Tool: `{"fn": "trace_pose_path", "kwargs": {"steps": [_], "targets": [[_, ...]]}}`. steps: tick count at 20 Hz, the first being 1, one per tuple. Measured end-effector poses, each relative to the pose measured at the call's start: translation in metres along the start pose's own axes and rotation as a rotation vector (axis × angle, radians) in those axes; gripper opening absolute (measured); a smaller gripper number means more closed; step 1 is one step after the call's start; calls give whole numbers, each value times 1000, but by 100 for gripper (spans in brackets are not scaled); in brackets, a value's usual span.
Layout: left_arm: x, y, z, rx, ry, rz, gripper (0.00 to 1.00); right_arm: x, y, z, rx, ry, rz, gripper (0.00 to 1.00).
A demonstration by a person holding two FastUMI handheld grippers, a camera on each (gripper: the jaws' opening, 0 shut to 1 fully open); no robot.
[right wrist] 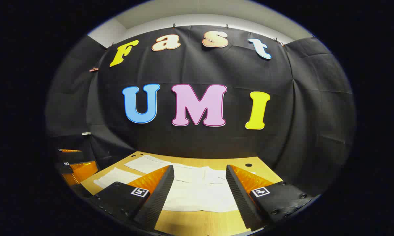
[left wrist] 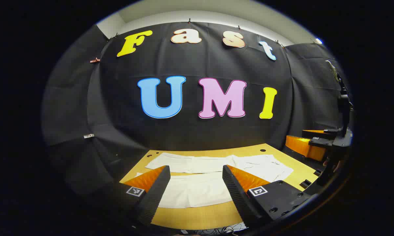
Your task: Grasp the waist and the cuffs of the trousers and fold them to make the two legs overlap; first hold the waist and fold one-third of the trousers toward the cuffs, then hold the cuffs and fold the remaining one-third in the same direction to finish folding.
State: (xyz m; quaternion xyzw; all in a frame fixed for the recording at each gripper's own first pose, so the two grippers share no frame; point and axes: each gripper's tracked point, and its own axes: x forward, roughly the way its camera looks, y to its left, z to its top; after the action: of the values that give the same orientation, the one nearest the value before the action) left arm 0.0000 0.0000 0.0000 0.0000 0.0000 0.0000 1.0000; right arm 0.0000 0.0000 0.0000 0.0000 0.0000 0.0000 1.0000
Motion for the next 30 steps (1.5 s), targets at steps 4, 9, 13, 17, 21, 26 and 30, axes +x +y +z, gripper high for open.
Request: {"fn": "trace_pose_path", "kwargs": {"steps": [4, 9, 13, 17, 21, 26, 30], "targets": [[28, 7, 6, -4, 4, 34, 99, 30, -13, -8, 28, 23, -14, 97], [55, 13, 6, -6, 12, 59, 100, 51, -27, -13, 66, 40, -33, 97], [67, 14, 5, 6, 17, 59, 99, 60, -35, -14, 45, 39, -37, 97], [72, 20, 3, 33, 18, 73, 99, 68, -31, -27, 76, 74, 5, 97], [76, 27, -3, 61, 29, 91, 99, 83, -46, -34, 27, 87, -6, 98], [79, 37, -17, 39, 64, 121, 99, 109, -80, -44, -75, 105, 17, 97], [83, 46, -28, 33, 98, 148, 99, 127, -114, -66, -295, 141, 57, 97]]}}
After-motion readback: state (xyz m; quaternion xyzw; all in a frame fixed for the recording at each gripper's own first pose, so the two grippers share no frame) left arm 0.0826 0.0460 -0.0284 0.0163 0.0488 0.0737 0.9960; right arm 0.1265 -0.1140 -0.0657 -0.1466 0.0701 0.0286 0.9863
